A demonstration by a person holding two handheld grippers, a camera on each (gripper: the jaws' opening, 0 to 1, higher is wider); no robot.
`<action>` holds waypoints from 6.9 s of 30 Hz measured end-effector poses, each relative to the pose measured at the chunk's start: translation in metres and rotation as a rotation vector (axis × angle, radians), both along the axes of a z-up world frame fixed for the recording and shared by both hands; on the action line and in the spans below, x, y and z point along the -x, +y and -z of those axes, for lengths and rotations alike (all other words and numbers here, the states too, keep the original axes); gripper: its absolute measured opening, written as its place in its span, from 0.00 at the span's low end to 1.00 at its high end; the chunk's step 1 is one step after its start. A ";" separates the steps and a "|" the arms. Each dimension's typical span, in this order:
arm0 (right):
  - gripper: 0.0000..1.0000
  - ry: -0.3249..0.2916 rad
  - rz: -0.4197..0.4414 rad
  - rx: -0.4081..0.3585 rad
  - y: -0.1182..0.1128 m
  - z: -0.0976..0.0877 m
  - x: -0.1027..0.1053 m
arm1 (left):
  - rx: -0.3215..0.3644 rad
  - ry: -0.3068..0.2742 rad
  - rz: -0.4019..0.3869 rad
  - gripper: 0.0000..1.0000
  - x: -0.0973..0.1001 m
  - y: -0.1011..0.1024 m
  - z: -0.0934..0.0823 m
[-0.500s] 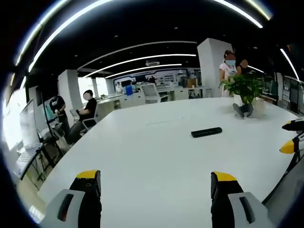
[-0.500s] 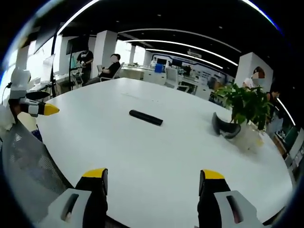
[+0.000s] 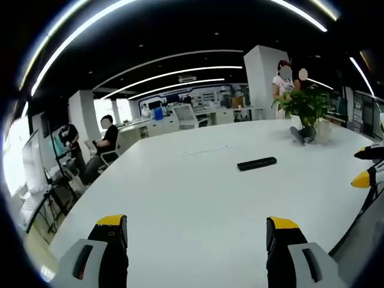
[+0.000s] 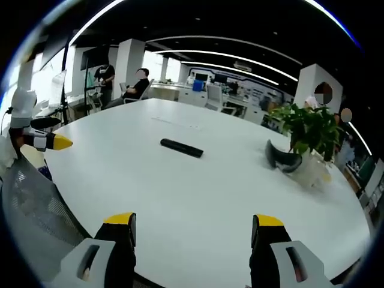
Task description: Press the specified remote control buttons in sequence, fully releasing each button before pressing the next.
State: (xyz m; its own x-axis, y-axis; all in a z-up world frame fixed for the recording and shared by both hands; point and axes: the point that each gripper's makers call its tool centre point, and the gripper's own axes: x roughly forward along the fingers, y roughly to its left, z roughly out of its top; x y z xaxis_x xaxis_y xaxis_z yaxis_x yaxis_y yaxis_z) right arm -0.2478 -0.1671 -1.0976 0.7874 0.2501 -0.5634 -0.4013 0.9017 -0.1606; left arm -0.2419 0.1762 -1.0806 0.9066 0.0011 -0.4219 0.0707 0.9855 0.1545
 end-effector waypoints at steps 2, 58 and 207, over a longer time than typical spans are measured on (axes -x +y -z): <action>0.78 0.005 -0.007 -0.002 0.001 0.000 0.001 | 0.001 0.011 0.001 1.00 0.001 0.000 0.002; 0.78 -0.006 -0.003 -0.023 0.001 -0.002 0.000 | -0.086 -0.018 0.117 0.97 -0.029 -0.003 -0.016; 0.64 0.088 -0.018 -0.037 0.004 0.009 0.004 | -0.427 0.723 1.104 0.23 -0.107 -0.173 0.116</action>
